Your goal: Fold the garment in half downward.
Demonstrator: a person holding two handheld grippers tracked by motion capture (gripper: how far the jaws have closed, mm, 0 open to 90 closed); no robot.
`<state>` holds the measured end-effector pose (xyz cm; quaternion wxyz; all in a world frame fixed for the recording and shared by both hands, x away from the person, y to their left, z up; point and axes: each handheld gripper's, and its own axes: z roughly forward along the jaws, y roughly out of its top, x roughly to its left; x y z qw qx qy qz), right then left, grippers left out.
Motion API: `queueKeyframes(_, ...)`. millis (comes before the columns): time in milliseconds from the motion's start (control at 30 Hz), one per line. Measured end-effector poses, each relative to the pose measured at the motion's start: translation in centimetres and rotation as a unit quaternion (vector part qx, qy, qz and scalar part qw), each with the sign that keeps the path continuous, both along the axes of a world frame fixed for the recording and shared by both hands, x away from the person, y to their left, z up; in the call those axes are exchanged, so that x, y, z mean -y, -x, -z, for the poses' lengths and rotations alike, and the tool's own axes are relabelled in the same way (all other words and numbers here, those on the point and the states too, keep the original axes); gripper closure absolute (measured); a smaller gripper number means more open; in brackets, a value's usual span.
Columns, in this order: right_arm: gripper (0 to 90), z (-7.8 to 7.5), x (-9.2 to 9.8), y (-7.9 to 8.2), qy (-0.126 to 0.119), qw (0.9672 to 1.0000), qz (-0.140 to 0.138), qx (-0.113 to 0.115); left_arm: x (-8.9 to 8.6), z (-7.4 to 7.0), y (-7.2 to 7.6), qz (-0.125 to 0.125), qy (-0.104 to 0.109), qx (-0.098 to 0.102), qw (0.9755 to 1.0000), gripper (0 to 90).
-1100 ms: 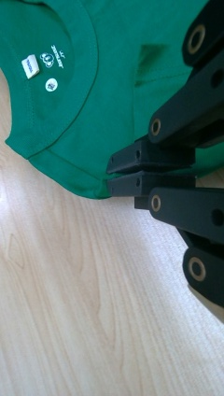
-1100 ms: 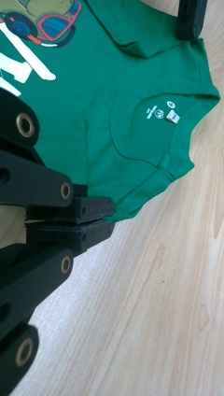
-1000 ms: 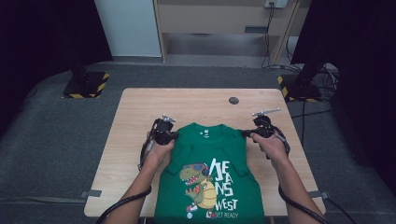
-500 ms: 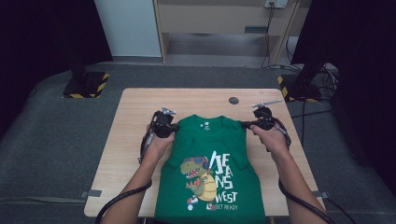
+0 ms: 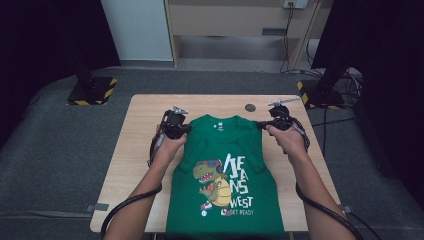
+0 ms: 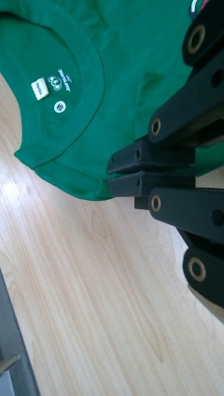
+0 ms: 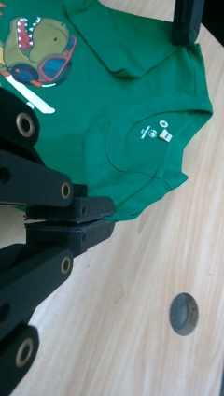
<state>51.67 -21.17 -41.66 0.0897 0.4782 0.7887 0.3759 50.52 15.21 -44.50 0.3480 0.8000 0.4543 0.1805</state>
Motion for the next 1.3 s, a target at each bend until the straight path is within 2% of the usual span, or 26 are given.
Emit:
queueKeyframes(500, 88.2, -2.1, -0.5, -2.2, 0.002, 0.9998, 0.000, 0.018, 0.6, -1.1, -2.7, 0.004, -0.011, 0.010, 0.9999, 87.7)
queueKeyframes(733, 88.2, -2.3, -0.6, -2.7, 0.000, 0.9998, 0.001, 0.019, 0.8, -1.0, -3.5, 0.006, -0.011, 0.011, 0.9999, 87.7)
queueKeyframes(900, 88.2, -2.4, -0.5, -3.1, -0.002, 0.9997, 0.006, 0.022, 1.1, -1.1, -4.1, 0.011, -0.022, 0.016, 0.9996, 87.7)
queueKeyframes(1100, 88.1, -2.5, 0.0, -3.2, -0.002, 0.9998, 0.009, 0.018, 1.3, -0.7, -4.3, 0.013, -0.019, 0.016, 0.9996, 87.6)
queueKeyframes(1300, 88.1, -3.0, -0.2, -3.8, -0.005, 0.9997, 0.010, 0.020, 1.6, -1.8, -5.1, 0.015, -0.027, 0.021, 0.9993, 87.6)
